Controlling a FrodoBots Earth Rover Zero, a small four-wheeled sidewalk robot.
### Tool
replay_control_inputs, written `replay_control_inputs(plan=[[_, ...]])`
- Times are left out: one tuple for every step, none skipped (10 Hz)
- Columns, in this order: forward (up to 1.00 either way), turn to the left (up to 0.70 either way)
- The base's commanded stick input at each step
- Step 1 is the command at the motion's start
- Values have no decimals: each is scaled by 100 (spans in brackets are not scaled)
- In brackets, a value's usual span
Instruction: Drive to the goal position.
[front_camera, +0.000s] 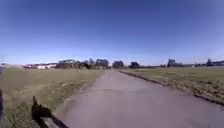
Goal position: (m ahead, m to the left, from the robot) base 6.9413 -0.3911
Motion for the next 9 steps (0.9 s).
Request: replay_control_inputs(plan=[[70,0],[70,0],[70,0],[70,0],[70,0],[70,0],[70,0],[70,0],[70,0]])
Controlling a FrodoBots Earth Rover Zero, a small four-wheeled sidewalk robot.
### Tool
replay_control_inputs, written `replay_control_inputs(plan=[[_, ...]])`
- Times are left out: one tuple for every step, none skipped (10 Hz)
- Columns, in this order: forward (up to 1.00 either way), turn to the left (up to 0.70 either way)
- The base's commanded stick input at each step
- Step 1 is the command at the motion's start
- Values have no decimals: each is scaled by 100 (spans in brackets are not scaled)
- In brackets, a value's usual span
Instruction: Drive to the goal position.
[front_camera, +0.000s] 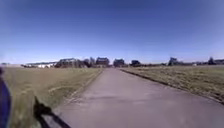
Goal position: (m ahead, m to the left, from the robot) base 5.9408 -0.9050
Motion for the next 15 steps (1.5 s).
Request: replay_control_inputs(plan=[[70,0],[70,0],[70,-5],[70,-35],[70,-35],[70,-35],[70,-35],[70,-35],[70,-35],[70,0],[70,0],[70,0],[70,0],[70,0],[70,0]])
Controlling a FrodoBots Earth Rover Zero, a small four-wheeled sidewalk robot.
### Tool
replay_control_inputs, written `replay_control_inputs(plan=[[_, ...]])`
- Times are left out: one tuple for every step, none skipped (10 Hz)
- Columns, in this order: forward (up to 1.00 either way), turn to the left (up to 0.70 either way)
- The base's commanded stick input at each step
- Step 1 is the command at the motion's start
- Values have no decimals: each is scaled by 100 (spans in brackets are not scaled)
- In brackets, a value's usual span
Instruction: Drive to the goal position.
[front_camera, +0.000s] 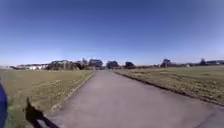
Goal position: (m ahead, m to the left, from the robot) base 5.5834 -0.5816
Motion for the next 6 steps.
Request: replay_control_inputs(plan=[[70,0],[70,0],[70,0],[70,0],[70,0],[70,0]])
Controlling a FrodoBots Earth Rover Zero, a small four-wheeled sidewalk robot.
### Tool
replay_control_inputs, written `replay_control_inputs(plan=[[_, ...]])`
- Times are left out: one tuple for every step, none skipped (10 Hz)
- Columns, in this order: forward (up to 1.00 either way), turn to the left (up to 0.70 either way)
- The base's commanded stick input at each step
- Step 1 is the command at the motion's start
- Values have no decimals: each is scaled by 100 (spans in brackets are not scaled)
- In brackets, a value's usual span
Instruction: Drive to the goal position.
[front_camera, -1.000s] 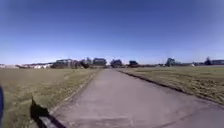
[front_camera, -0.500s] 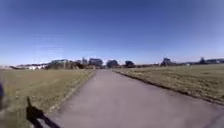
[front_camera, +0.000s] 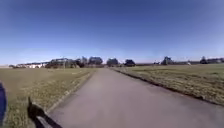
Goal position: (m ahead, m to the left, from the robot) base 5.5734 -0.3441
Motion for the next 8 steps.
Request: replay_control_inputs(plan=[[70,0],[70,0],[70,0],[70,0],[70,0],[70,0],[70,0],[70,0]])
